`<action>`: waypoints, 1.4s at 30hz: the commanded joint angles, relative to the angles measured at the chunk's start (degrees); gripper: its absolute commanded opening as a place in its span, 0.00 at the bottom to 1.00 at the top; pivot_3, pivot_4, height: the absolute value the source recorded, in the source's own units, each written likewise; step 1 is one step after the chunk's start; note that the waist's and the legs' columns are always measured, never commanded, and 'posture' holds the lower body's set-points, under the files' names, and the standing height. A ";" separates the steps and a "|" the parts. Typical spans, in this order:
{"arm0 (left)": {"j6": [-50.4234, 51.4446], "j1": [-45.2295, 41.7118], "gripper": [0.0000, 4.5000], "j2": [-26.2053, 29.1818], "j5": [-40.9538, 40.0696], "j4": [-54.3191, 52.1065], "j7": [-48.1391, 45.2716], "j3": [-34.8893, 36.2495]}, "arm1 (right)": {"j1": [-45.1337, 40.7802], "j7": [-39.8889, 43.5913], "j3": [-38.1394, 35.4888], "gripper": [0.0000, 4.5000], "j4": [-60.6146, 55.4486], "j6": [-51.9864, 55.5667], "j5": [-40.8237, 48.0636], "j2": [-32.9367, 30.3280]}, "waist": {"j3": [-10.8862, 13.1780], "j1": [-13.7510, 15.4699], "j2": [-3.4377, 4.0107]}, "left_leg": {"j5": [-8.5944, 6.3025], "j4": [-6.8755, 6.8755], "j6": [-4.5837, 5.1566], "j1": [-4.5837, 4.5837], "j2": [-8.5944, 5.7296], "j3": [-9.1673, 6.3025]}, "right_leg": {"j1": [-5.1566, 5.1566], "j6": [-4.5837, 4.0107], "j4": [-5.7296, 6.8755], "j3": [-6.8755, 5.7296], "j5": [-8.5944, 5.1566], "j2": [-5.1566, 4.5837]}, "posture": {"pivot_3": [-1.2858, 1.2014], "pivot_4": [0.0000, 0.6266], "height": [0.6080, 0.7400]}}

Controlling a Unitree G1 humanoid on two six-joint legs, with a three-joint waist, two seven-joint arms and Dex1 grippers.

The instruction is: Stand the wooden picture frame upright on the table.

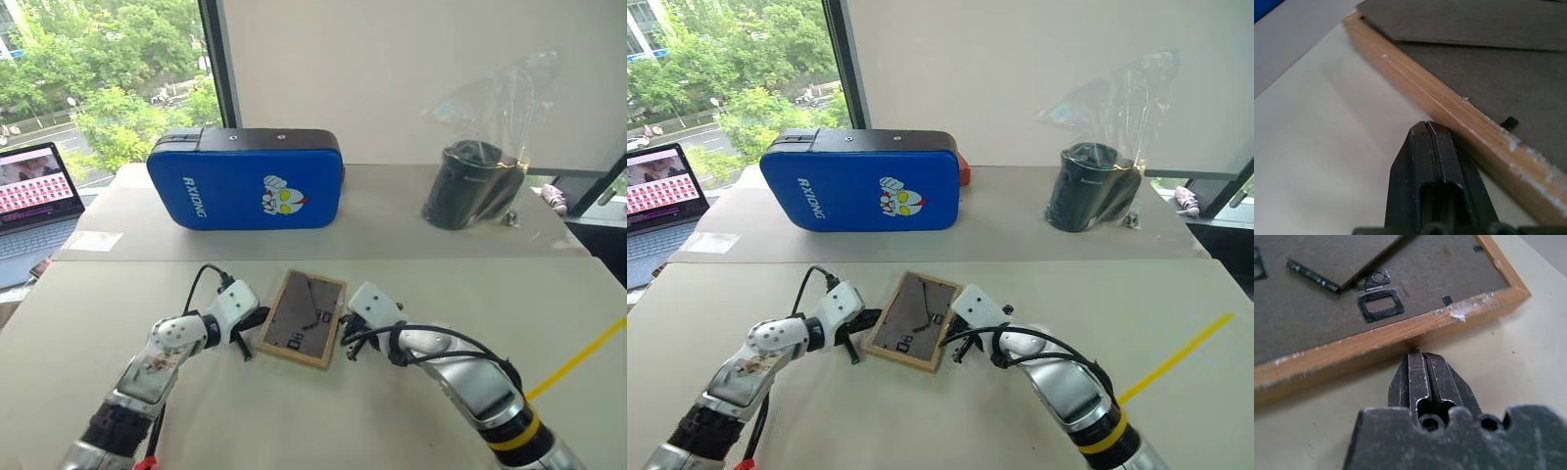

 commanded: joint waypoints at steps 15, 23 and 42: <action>3.60 15.96 0.00 3.98 0.32 -10.68 -1.12 2.91 | 2.69 5.06 0.35 0.01 -5.44 3.22 -0.35 -2.06 | -0.04 0.12 0.05 | -0.03 -0.01 0.05 0.12 0.00 0.00 | 0.10 0.00 0.05 0.00 -0.03 0.00 | 0.52 0.24 1.00; -31.61 22.27 0.28 10.12 7.19 -2.17 -0.14 12.55 | 7.23 8.23 -3.91 0.00 -6.93 2.07 1.87 -6.06 | -0.06 0.23 0.06 | -0.04 -0.01 0.07 0.15 0.01 0.00 | 0.12 -0.03 0.02 0.00 -0.05 0.00 | 0.52 0.24 1.00; -92.47 -5.93 0.83 9.79 73.26 38.70 49.93 -7.36 | 4.63 8.73 -2.76 0.00 -8.61 11.94 7.85 -1.08 | -0.82 2.80 1.09 | -0.01 -0.03 -0.01 0.88 -0.01 0.01 | 0.99 0.57 -0.03 -0.03 -0.32 -0.01 | 0.52 0.24 1.00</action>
